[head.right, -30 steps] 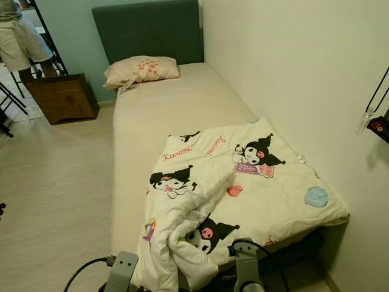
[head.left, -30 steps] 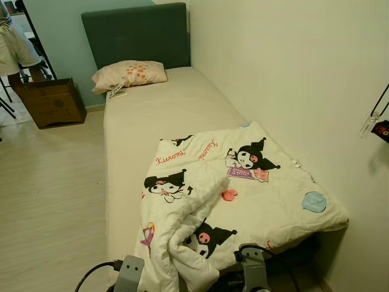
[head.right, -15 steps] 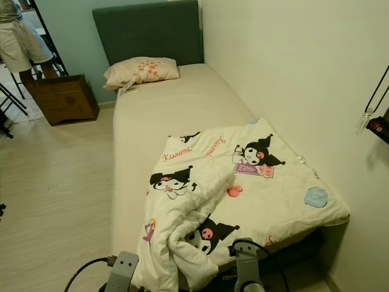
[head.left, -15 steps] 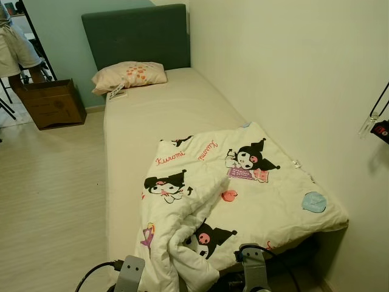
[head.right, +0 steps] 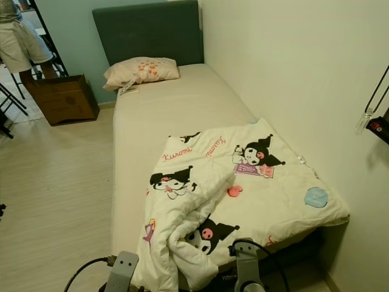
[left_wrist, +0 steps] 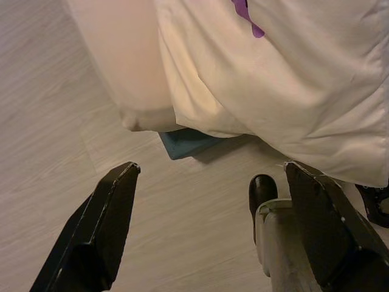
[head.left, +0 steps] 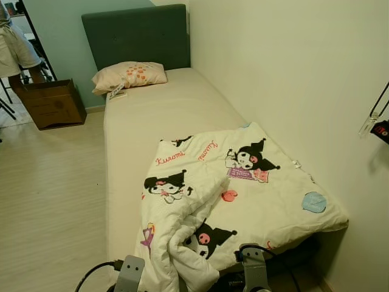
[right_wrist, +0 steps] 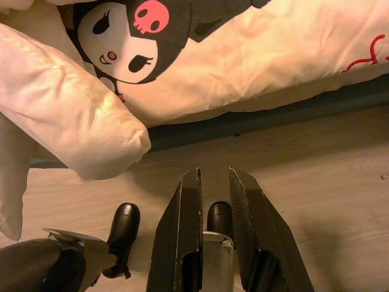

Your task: Clean up the room

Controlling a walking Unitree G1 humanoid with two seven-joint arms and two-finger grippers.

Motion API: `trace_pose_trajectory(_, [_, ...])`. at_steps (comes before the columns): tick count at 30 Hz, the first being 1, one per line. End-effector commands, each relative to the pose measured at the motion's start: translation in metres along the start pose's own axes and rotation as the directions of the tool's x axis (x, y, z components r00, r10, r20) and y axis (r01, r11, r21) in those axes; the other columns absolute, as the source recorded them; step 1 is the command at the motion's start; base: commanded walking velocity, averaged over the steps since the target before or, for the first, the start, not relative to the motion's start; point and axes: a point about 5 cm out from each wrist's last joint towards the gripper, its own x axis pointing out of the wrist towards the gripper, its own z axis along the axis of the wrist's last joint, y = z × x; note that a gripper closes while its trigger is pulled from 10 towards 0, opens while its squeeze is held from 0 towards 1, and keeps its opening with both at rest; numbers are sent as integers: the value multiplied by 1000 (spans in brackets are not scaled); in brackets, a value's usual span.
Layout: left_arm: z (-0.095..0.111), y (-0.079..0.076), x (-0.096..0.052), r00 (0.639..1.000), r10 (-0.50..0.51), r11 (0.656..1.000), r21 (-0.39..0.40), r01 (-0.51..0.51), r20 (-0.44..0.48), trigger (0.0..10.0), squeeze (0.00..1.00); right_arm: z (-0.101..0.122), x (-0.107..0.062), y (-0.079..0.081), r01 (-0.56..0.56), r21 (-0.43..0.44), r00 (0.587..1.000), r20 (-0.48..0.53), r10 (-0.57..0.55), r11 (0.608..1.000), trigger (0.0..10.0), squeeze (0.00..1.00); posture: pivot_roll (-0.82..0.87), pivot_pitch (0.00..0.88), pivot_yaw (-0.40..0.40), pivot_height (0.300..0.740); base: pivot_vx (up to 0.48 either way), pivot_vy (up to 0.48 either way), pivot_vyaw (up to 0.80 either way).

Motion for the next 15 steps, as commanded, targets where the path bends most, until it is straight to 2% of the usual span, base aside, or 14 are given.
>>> trace_pose_trajectory(1, [-4, 2, -1, 1000, 3, 1000, -7, -3, -23, 10000, 0, 0, 0, 3, -11, 5, 1000, 6, 11, 1000, 10000, 0, -41, 54, 10, 740, 0, 0, 0])
trace_pose_trajectory(13, [-3, -3, -2, 1000, -27, 998, -57, 26, -3, 10000, 0, 0, -1, -1, -2, 2, 1000, 13, 2, 1000, 10000, 0, -50, 60, 16, 740, 0, 0, 0])
trace_pose_trajectory(15, [-4, -4, -2, 999, -37, 998, -57, 37, -8, 10000, 0, -6, -2, -1, -3, 12, 1000, -14, 3, 1000, 10000, 0, -46, 65, 17, 740, 0, 0, 0])
